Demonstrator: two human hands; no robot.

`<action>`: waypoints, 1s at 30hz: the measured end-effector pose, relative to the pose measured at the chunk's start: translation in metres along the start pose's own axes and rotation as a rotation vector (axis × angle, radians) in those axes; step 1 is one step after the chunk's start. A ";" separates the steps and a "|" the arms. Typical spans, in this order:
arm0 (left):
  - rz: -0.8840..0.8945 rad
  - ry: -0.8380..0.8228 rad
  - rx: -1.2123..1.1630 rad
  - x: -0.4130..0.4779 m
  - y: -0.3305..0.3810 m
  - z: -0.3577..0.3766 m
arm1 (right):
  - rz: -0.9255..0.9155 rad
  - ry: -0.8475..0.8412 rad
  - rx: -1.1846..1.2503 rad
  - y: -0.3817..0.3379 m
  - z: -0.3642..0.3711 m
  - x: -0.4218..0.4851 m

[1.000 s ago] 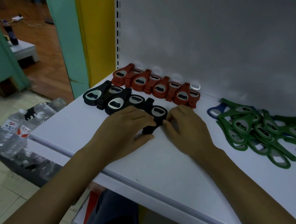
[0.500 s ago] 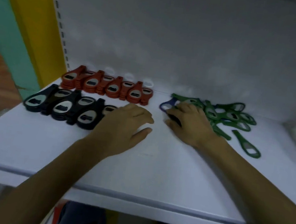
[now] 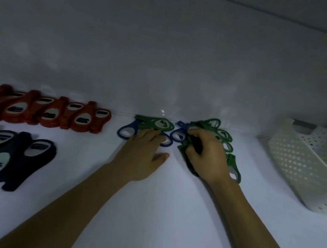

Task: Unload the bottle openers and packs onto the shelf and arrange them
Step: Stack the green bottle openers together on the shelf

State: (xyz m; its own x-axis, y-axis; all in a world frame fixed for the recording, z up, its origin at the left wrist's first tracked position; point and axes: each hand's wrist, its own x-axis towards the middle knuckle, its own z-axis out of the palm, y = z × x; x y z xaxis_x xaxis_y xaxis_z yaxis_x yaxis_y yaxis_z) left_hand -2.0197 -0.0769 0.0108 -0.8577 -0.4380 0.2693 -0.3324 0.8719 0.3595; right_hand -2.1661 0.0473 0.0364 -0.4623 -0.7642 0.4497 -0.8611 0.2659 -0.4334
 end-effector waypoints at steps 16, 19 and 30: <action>-0.104 0.047 0.072 -0.002 -0.001 0.001 | -0.109 -0.213 0.019 -0.017 0.012 -0.003; -0.076 0.083 0.080 -0.005 0.002 -0.004 | -0.096 -0.258 0.086 -0.020 0.013 -0.003; -0.077 0.137 -0.036 -0.006 0.005 -0.010 | 0.164 -0.050 -0.137 -0.004 0.004 -0.001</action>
State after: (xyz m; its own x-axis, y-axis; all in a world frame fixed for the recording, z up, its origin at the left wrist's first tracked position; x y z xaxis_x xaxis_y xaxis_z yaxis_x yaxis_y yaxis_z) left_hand -2.0119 -0.0720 0.0200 -0.7676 -0.5315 0.3581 -0.3792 0.8271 0.4148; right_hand -2.1617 0.0444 0.0349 -0.5904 -0.7315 0.3411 -0.7975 0.4635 -0.3862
